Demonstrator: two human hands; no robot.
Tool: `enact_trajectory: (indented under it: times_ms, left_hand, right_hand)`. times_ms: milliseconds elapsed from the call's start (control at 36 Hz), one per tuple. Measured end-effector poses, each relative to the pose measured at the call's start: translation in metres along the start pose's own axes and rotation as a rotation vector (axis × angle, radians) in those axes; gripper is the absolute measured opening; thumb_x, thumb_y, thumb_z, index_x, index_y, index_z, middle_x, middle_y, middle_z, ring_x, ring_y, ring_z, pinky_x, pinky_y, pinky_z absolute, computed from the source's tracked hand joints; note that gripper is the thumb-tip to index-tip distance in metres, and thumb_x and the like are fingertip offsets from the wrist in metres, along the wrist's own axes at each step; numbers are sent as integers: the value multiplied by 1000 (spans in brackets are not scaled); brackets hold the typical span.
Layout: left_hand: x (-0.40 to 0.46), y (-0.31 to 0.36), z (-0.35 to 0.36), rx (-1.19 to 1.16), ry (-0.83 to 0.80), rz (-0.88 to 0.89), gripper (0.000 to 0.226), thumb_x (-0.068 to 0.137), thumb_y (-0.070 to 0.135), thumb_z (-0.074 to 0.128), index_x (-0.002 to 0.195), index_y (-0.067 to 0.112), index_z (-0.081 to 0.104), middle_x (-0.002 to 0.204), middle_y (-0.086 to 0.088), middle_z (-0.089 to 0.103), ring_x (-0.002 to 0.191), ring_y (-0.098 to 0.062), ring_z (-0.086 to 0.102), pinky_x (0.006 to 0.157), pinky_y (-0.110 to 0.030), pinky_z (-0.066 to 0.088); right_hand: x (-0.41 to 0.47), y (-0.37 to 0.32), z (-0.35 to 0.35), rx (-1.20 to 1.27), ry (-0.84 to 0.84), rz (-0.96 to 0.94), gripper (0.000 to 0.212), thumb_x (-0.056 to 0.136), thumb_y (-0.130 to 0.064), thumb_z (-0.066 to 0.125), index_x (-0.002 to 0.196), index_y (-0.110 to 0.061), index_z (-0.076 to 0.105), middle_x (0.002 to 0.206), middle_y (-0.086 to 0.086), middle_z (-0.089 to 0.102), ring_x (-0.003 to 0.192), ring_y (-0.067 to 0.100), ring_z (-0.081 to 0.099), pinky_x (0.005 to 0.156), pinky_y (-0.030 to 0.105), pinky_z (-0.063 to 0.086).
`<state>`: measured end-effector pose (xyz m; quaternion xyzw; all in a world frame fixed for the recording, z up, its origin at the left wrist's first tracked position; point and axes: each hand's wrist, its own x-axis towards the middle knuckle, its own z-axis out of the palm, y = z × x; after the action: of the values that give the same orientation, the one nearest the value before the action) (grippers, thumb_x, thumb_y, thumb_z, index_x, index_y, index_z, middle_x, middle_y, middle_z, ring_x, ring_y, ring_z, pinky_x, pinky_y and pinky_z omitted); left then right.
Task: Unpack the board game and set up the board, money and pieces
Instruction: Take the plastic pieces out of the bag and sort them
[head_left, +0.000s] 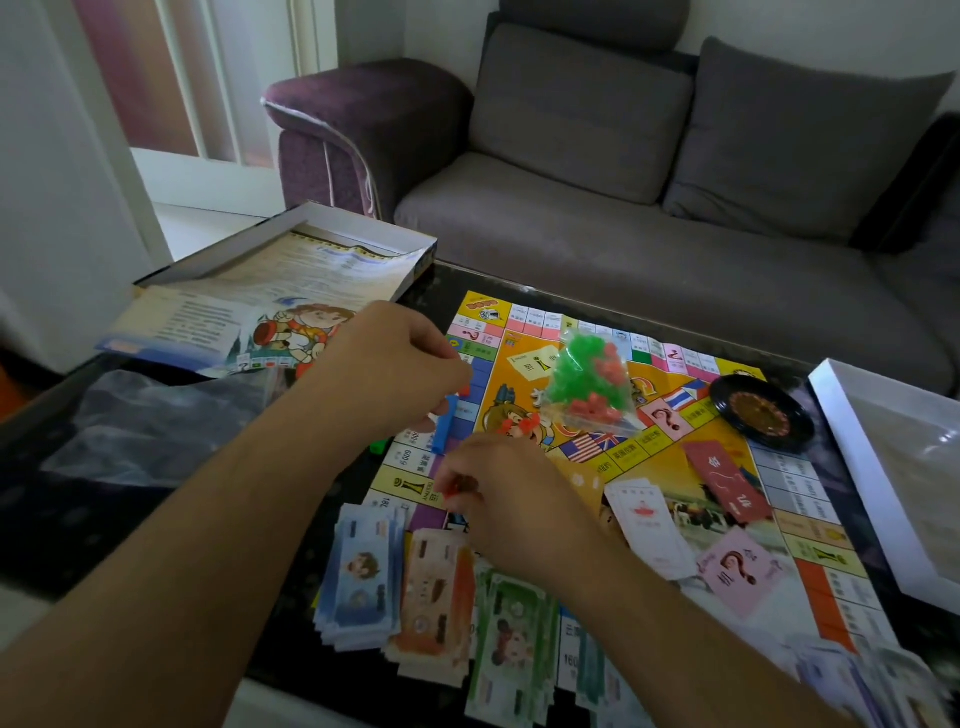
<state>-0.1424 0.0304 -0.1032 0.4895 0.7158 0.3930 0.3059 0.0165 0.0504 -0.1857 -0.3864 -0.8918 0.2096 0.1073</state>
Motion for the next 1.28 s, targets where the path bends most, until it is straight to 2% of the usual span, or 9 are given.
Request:
enact_trajectory:
  times_ms: [250, 333, 389, 556, 667, 833, 972, 1167, 1278]
  left_hand:
    - [-4, 1, 1, -43, -37, -23, 2, 94, 19, 74, 93, 19, 74, 84, 1, 76, 65, -9, 74, 61, -31, 65]
    - [-9, 6, 3, -140, -87, -79, 6, 98, 15, 69, 96, 16, 74, 89, -5, 76, 65, -12, 72, 55, -24, 60]
    - [-14, 11, 7, -214, -137, -119, 11, 101, 12, 64, 98, 15, 75, 94, -8, 74, 70, -16, 71, 55, -24, 59]
    - [-35, 40, 40, -341, -400, -336, 19, 101, 3, 58, 111, -6, 72, 79, -15, 59, 64, -23, 57, 72, -42, 60]
    - [-51, 34, 57, -498, -529, -256, 23, 105, 10, 57, 106, -7, 73, 84, -17, 66, 68, -23, 64, 62, -31, 57]
    - [-62, 34, 82, -767, -495, -202, 20, 100, 15, 64, 97, -1, 77, 81, -13, 68, 63, -15, 62, 59, -25, 55]
    - [-71, 39, 91, -946, -484, -250, 21, 100, 11, 63, 94, -4, 75, 78, -13, 63, 56, -12, 51, 51, -22, 49]
    - [-72, 38, 95, -991, -495, -287, 19, 84, 19, 71, 82, 2, 78, 74, -11, 61, 52, -10, 46, 46, -21, 46]
    - [-73, 38, 93, -954, -497, -261, 22, 86, 20, 71, 88, -1, 79, 74, -10, 60, 53, -10, 46, 47, -20, 46]
  right_hand:
    - [0, -2, 1, -110, -33, -30, 28, 92, 1, 70, 106, -23, 72, 100, -13, 59, 85, 0, 60, 81, 32, 59]
    - [-10, 3, -13, 114, 107, 85, 22, 96, -5, 70, 102, -26, 76, 93, -18, 67, 81, -4, 62, 73, 14, 50]
    - [-19, 7, -29, 290, 236, 137, 20, 95, -9, 73, 100, -28, 78, 89, -20, 72, 85, -5, 66, 73, 11, 51]
    - [-59, 17, -80, 482, 435, 148, 27, 92, -10, 78, 99, -35, 78, 93, -18, 76, 91, 5, 72, 80, 26, 59]
    - [-83, 24, -95, 461, 537, 117, 28, 90, -8, 78, 100, -33, 78, 94, -16, 75, 95, 7, 72, 83, 25, 58]
    - [-96, 31, -96, 514, 575, 108, 23, 90, -7, 78, 99, -29, 80, 95, -12, 78, 97, 13, 73, 88, 39, 59]
    - [-100, 31, -101, 610, 590, 71, 29, 90, -2, 77, 97, -30, 83, 99, -14, 80, 113, 14, 72, 93, 43, 59]
    - [-103, 30, -103, 653, 592, 94, 27, 91, -4, 77, 99, -29, 84, 96, -13, 80, 97, 13, 76, 90, 43, 61]
    - [-105, 29, -101, 676, 647, 80, 26, 91, -1, 77, 100, -24, 85, 89, -10, 81, 88, 13, 77, 85, 36, 63]
